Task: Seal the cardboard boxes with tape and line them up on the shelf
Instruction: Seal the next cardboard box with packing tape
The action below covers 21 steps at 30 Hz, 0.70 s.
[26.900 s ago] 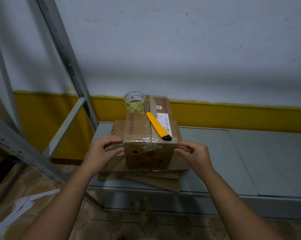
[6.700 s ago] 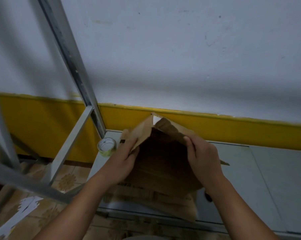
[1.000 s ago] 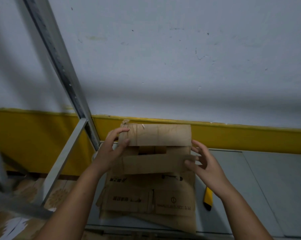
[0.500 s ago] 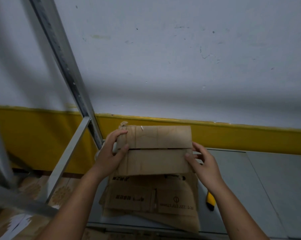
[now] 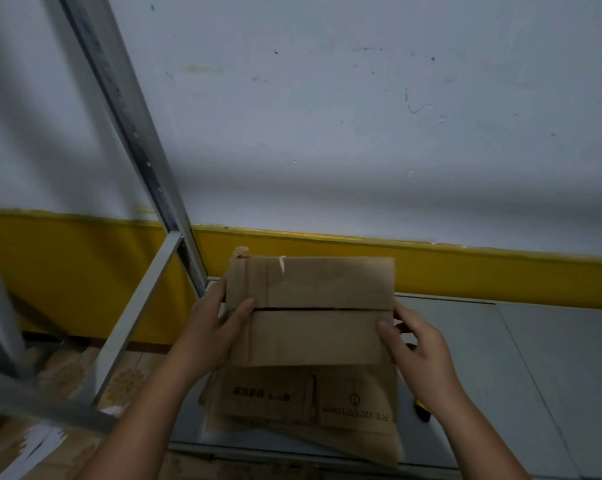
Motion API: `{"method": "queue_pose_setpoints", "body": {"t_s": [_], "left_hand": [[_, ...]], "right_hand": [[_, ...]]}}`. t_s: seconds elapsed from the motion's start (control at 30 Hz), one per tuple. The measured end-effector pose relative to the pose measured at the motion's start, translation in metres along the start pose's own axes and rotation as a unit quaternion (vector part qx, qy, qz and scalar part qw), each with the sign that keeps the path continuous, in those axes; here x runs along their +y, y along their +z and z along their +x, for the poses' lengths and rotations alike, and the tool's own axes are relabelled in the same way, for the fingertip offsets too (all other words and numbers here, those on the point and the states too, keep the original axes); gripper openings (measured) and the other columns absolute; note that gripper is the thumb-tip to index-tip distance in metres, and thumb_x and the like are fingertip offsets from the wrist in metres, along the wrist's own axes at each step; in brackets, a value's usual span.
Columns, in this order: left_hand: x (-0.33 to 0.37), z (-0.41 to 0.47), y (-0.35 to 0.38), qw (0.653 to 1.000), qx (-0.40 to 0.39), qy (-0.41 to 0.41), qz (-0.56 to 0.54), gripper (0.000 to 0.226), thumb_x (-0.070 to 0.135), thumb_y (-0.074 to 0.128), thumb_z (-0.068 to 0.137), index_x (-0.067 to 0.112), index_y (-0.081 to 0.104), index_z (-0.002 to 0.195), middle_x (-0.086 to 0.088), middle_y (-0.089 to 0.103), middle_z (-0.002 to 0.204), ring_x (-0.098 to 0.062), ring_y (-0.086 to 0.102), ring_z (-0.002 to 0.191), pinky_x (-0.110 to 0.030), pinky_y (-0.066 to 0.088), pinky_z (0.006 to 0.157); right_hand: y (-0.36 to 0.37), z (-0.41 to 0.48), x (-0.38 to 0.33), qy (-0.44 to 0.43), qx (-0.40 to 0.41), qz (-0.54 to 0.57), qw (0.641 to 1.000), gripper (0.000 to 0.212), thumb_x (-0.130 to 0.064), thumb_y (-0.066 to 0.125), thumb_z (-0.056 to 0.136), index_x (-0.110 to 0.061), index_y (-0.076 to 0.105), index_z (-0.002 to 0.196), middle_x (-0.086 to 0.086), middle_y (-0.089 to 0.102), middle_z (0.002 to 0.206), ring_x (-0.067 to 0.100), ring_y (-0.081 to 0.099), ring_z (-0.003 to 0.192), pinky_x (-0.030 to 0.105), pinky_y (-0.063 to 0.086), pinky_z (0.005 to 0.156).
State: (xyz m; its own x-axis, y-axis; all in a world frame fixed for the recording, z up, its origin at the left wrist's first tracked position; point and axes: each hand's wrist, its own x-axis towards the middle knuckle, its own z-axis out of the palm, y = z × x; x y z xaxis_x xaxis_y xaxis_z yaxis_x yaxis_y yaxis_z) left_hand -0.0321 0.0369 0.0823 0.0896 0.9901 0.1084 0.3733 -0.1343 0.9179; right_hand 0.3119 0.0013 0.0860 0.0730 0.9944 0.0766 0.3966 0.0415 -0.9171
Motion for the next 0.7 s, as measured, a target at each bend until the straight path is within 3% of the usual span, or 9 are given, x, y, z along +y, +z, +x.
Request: {"method": "queue_pose_setpoints", "body": {"t_s": [0.13, 0.27, 0.33, 0.43, 0.5, 0.53, 0.6, 0.7], "left_hand": [[-0.008, -0.030, -0.008, 0.998, 0.040, 0.012, -0.037, 0.077, 0.055, 0.077, 0.088, 0.041, 0.041, 0.155, 0.017, 0.054, 0.148, -0.009, 0.053, 0.137, -0.040, 0.062, 0.093], [-0.021, -0.041, -0.006, 0.995, 0.049, 0.004, -0.089, 0.093, 0.014, 0.089, 0.066, 0.043, 0.045, 0.143, 0.030, 0.055, 0.139, -0.002, 0.054, 0.133, -0.030, 0.064, 0.086], [-0.026, -0.040, 0.001, 0.995, 0.063, 0.023, -0.070, 0.094, 0.013, 0.092, 0.063, 0.042, 0.043, 0.138, 0.034, 0.056, 0.132, 0.002, 0.057, 0.128, -0.026, 0.062, 0.088], [-0.041, -0.031, 0.017, 0.989, 0.113, 0.087, -0.022, 0.095, 0.019, 0.100, 0.068, 0.049, 0.040, 0.136, 0.017, 0.057, 0.135, -0.005, 0.062, 0.124, -0.021, 0.058, 0.092], [-0.060, -0.027, 0.036, 0.988, 0.130, 0.082, -0.033, 0.085, 0.004, 0.089, 0.076, 0.052, 0.045, 0.131, 0.018, 0.059, 0.132, -0.006, 0.064, 0.118, -0.025, 0.059, 0.091], [-0.070, -0.026, 0.046, 0.988, 0.132, 0.062, -0.052, 0.074, 0.001, 0.083, 0.081, 0.044, 0.048, 0.130, 0.018, 0.060, 0.129, -0.004, 0.065, 0.116, -0.030, 0.060, 0.090], [-0.088, -0.025, 0.064, 0.989, 0.137, 0.022, -0.058, 0.054, 0.012, 0.078, 0.084, 0.027, 0.046, 0.125, 0.007, 0.060, 0.125, 0.000, 0.064, 0.112, -0.033, 0.058, 0.089], [-0.100, -0.024, 0.083, 0.990, 0.136, 0.001, -0.034, 0.052, 0.018, 0.074, 0.085, 0.033, 0.043, 0.124, 0.005, 0.059, 0.126, 0.004, 0.063, 0.113, -0.025, 0.057, 0.090]], "right_hand": [[0.000, -0.034, 0.002, -0.055, 0.021, -0.015, 0.998, 0.061, -0.014, 0.076, 0.089, -0.042, 0.056, 0.139, -0.021, 0.065, 0.115, 0.009, 0.062, 0.102, 0.026, 0.054, 0.069], [0.008, -0.046, 0.021, -0.112, 0.056, -0.092, 0.988, 0.061, -0.011, 0.086, 0.077, -0.018, 0.066, 0.134, -0.017, 0.068, 0.118, 0.004, 0.065, 0.095, 0.017, 0.053, 0.070], [0.017, -0.046, 0.029, -0.119, 0.086, -0.100, 0.984, 0.056, -0.011, 0.087, 0.075, -0.015, 0.069, 0.128, -0.015, 0.069, 0.115, 0.000, 0.066, 0.090, 0.011, 0.052, 0.072], [0.032, -0.039, 0.041, -0.095, 0.115, -0.070, 0.986, 0.051, -0.008, 0.084, 0.079, -0.018, 0.066, 0.126, -0.016, 0.068, 0.113, -0.007, 0.065, 0.096, 0.005, 0.048, 0.077], [0.044, -0.028, 0.053, -0.047, 0.119, -0.020, 0.992, 0.053, 0.000, 0.081, 0.083, -0.026, 0.062, 0.125, -0.013, 0.066, 0.114, -0.003, 0.064, 0.103, 0.007, 0.049, 0.080], [0.050, -0.022, 0.060, -0.028, 0.121, -0.007, 0.992, 0.055, 0.003, 0.079, 0.085, -0.031, 0.059, 0.124, -0.011, 0.065, 0.114, 0.002, 0.064, 0.105, 0.011, 0.051, 0.081], [0.062, -0.010, 0.075, -0.013, 0.128, -0.010, 0.992, 0.057, 0.003, 0.073, 0.088, -0.041, 0.054, 0.119, -0.007, 0.063, 0.114, 0.008, 0.063, 0.105, 0.027, 0.056, 0.084], [0.072, 0.005, 0.098, 0.000, 0.131, -0.039, 0.991, 0.062, -0.001, 0.072, 0.090, -0.051, 0.050, 0.119, -0.007, 0.059, 0.116, 0.017, 0.059, 0.108, 0.043, 0.056, 0.086]]}}
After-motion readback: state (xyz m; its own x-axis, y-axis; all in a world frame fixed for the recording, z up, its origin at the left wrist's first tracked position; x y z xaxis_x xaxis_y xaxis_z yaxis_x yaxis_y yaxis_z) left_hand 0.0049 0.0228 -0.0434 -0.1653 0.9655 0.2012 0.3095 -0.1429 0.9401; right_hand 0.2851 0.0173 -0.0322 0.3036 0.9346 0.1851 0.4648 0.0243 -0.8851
